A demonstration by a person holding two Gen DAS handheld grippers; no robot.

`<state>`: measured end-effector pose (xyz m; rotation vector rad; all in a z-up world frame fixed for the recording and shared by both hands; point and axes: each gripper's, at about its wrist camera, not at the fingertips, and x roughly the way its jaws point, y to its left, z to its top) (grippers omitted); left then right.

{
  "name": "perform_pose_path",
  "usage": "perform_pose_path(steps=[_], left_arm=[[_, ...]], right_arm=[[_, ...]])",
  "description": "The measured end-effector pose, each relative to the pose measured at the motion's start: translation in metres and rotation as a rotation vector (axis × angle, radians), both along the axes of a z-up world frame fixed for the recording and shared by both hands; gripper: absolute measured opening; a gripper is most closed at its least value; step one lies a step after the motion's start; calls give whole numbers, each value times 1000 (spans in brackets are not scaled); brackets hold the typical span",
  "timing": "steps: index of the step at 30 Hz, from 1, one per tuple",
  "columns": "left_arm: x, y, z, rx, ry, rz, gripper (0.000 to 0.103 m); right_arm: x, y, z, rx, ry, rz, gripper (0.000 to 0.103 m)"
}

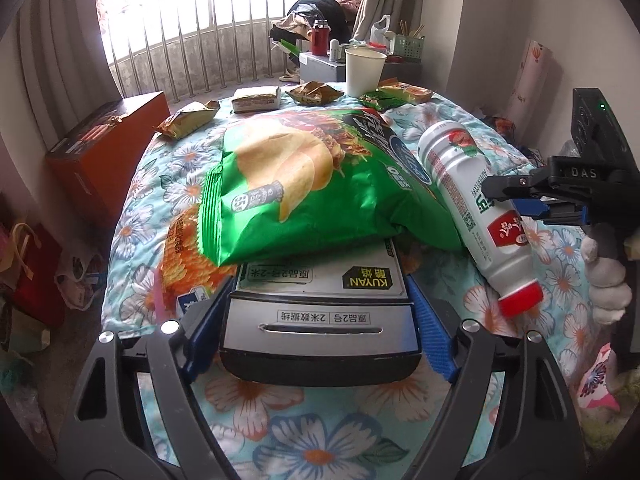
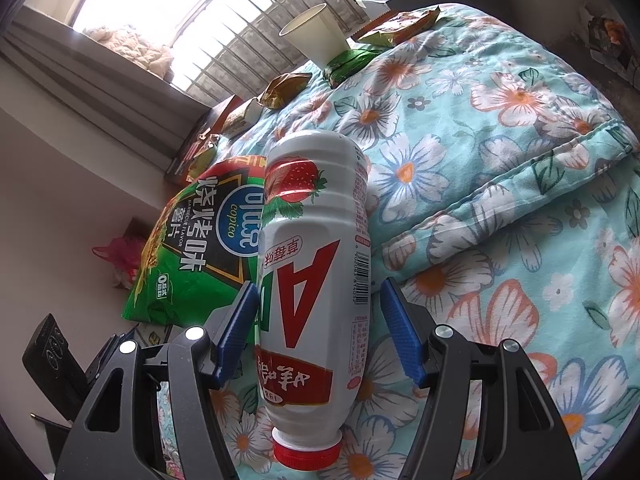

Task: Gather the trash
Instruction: 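Grasp the silver KUYAN box with the left tool while the right tool holds the bottle, then carry the KUYAN box and AD bottle with both tools over the blue wastebasket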

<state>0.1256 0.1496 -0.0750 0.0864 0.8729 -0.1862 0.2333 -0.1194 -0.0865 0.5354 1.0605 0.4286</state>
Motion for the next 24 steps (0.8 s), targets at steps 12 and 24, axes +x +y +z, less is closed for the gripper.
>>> perform_pose_path(steps=[12,24], left_arm=[[-82,12,-10,-57,285,-103,84],[-97,43,2,-308,354,-104,86]], right_arm=[[-2,-6,0,22,-6,-12,62],[-9,-44,-19,282,89,-65,47]])
